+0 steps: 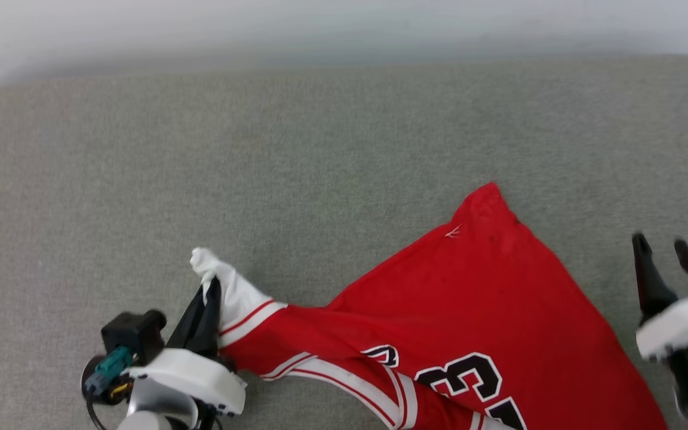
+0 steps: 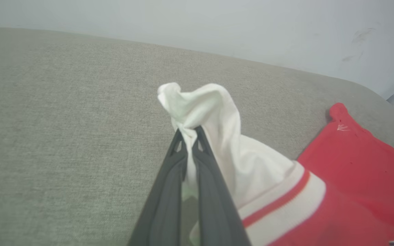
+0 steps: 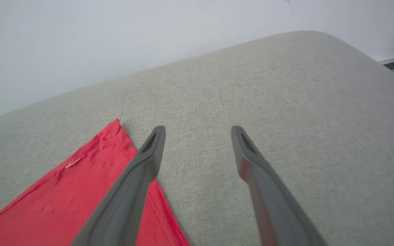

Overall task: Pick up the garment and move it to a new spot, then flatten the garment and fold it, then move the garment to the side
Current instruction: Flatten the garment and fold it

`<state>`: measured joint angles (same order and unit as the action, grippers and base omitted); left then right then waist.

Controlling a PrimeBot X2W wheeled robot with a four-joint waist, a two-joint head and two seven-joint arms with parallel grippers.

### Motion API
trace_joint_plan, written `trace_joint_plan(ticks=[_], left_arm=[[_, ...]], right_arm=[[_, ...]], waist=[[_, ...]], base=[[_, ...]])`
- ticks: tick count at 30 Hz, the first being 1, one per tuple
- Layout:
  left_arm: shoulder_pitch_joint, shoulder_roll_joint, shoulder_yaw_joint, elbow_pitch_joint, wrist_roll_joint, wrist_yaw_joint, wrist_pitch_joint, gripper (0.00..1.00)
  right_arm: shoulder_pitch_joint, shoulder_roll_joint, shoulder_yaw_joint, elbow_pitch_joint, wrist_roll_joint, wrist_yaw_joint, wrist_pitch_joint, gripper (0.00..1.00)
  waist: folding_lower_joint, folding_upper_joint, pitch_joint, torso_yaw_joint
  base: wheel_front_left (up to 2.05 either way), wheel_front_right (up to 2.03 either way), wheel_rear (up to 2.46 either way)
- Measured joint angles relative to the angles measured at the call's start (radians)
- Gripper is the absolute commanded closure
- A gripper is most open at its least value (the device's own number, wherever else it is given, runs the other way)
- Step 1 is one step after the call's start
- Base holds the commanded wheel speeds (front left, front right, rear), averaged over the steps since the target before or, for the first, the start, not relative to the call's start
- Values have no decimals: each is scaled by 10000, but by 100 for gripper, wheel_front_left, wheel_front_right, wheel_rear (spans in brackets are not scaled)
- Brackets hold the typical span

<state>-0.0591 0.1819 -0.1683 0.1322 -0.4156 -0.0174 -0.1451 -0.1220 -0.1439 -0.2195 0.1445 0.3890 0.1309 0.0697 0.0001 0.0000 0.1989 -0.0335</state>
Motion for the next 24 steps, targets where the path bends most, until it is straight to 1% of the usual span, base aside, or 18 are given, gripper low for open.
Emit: trace_joint_plan(ticks=[2,6,8,9,10,12,15,18,19,20,22,24], left_arm=[[-248,-4,-132,-100,82,-65,-6,100],[-623,-44,-318,-290,169,-123,-48,100],[-805,-77,-418,-355,201,-174,-75,100],[-958,-109,-520,-410,255,-192,-82,100],[-1034,-130,-556,-414,257,-209,-88,100],[-1168,-182,-650,-428,272,-253,-98,100],[-1383,-301,-811,-437,309,-313,-174,100],[-1566,-336,-857,-408,328,-332,-265,100],[-1566,-336,-857,-408,328,-332,-265,100],[-1674,-382,-903,-339,324,-368,-314,100],[-1727,-405,-928,-245,291,-393,-362,100],[-1748,-431,-963,-136,249,-416,-430,100]], right_arm=[[-771,-389,464,451,81,0,219,0],[-2061,-1294,1509,1070,180,0,1344,0],[-2688,-1701,2071,1267,334,0,2243,0],[-3236,-2063,2692,1390,508,0,3221,0],[-3454,-2220,3020,1446,552,0,3588,0],[-3845,-2493,3670,1574,759,0,4508,0],[-4333,-2805,4366,1787,1141,0,5557,0],[-4753,-2980,4943,1885,1346,0,6102,0],[-4753,-2980,4943,1885,1346,0,6102,0],[-4968,-3070,5221,2002,1649,-2,6297,0],[-5099,-3196,5526,2171,1894,-8,6579,0],[-5201,-3296,5660,2420,2299,-19,7026,0]], waist=[[1,0,267,75],[1,0,757,310],[1,0,963,465],[1,0,1142,619],[2,0,1221,702],[2,0,1372,849],[1,0,1587,1058],[2,0,1830,1213],[2,0,1830,1213],[1,0,1977,1314],[1,0,2084,1407],[0,0,2150,1485]], base=[[0,0,0],[0,0,0],[0,0,0],[0,0,0],[0,0,0],[0,0,0],[0,0,0],[0,0,0],[0,0,0],[0,0,0],[0,0,0],[0,0,0]])
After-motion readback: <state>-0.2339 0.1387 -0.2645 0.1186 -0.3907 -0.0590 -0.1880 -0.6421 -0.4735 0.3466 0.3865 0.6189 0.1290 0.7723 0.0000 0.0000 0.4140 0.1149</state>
